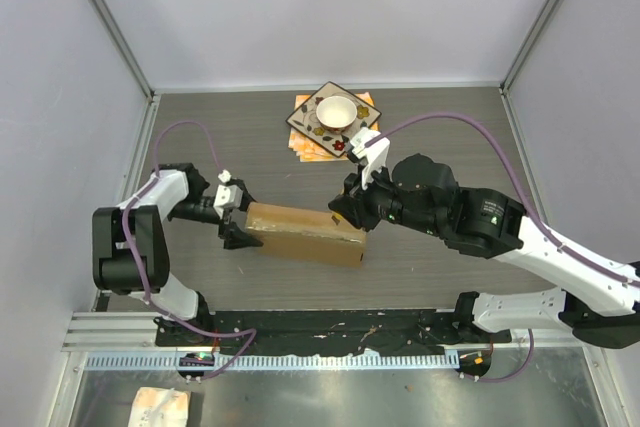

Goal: Unpack the express box
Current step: Adjust the express box at the center of the board.

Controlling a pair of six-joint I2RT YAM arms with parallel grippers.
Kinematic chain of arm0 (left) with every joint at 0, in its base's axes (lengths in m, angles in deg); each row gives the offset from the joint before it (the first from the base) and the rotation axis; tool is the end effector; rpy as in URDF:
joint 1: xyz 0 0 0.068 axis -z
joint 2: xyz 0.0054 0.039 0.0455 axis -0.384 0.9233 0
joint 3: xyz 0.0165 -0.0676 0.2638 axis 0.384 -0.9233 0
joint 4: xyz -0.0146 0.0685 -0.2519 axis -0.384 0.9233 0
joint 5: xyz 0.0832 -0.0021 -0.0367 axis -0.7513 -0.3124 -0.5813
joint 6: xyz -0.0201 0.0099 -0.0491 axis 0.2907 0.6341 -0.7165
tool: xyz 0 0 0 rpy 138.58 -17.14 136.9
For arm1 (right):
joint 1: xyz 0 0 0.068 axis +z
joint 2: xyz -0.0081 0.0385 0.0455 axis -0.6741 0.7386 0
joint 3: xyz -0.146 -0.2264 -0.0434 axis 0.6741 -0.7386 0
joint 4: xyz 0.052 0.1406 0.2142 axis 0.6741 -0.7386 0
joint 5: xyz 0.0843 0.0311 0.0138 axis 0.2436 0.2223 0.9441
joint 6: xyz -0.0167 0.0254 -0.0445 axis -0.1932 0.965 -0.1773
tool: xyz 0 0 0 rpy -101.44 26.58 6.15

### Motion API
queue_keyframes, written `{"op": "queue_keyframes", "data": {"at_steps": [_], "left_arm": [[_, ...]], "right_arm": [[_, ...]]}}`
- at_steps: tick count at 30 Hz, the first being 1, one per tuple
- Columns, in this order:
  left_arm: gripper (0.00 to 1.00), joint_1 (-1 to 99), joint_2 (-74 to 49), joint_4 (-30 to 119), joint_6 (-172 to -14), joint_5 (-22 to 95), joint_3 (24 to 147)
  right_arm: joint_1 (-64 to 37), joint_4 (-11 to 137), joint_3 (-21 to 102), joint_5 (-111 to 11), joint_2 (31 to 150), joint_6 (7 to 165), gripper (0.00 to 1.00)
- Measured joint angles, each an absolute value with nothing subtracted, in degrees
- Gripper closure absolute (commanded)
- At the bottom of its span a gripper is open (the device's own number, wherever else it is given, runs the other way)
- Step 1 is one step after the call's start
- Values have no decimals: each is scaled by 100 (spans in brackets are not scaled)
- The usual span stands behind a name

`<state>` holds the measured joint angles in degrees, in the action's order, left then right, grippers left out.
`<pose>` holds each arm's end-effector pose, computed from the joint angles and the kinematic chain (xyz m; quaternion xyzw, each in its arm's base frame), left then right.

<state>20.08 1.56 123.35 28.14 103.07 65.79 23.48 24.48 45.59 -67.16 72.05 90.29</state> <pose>0.2168 -0.0248 0.2031 0.5518 0.5619 -0.4668 0.4024 0.0933 0.1936 0.4408 -0.3370 0.7516 0.2948 0.4844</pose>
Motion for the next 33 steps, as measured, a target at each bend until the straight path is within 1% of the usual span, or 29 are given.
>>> {"op": "queue_keyframes", "data": {"at_steps": [2, 3, 6, 11, 14, 19, 21, 23, 24, 27, 29, 33], "left_arm": [[46, 2043, 296, 12329, 2825, 10202, 6636], [58, 2054, 373, 12314, 2865, 10191, 6654], [76, 2060, 445, 12314, 2858, 10219, 6730], [75, 2071, 316, 12300, 2674, 10117, 6761], [82, 2102, 27, 12303, 2342, 9979, 6916], [92, 2386, -891, 12292, 1278, 9446, 7727], [95, 2674, -1216, 12222, 362, 9181, 8125], [95, 3015, -1511, 12141, -598, 8856, 8376], [95, 3302, -1713, 12056, -1282, 8619, 8450], [96, 4025, -2075, 11833, -2687, 8005, 8466], [100, 4521, -2117, 11732, -3472, 7588, 8549], [100, 5424, -1763, 11702, -4746, 6536, 9277]], "right_arm": [[2337, 2448, 4613, -6716, 7268, 9029, 99], [2335, 2448, 4642, -6714, 7294, 9026, 99], [2311, 2448, 4731, -6694, 7373, 9029, 99], [2311, 2450, 4825, -6633, 7436, 9031, 99], [2311, 2448, 4830, -6622, 7434, 9053, 99], [2311, 2454, 4773, -6641, 7349, 9118, 99], [2311, 2457, 4655, -6672, 7231, 9160, 99], [2311, 2454, 4487, -6729, 7085, 9203, 99], [2311, 2454, 4390, -6766, 7012, 9230, 99], [2311, 2404, 4093, -6884, 6838, 9335, 99], [2311, 2341, 3903, -6982, 6755, 9415, 99], [2311, 2164, 3481, -7133, 6580, 9592, 99]]}}
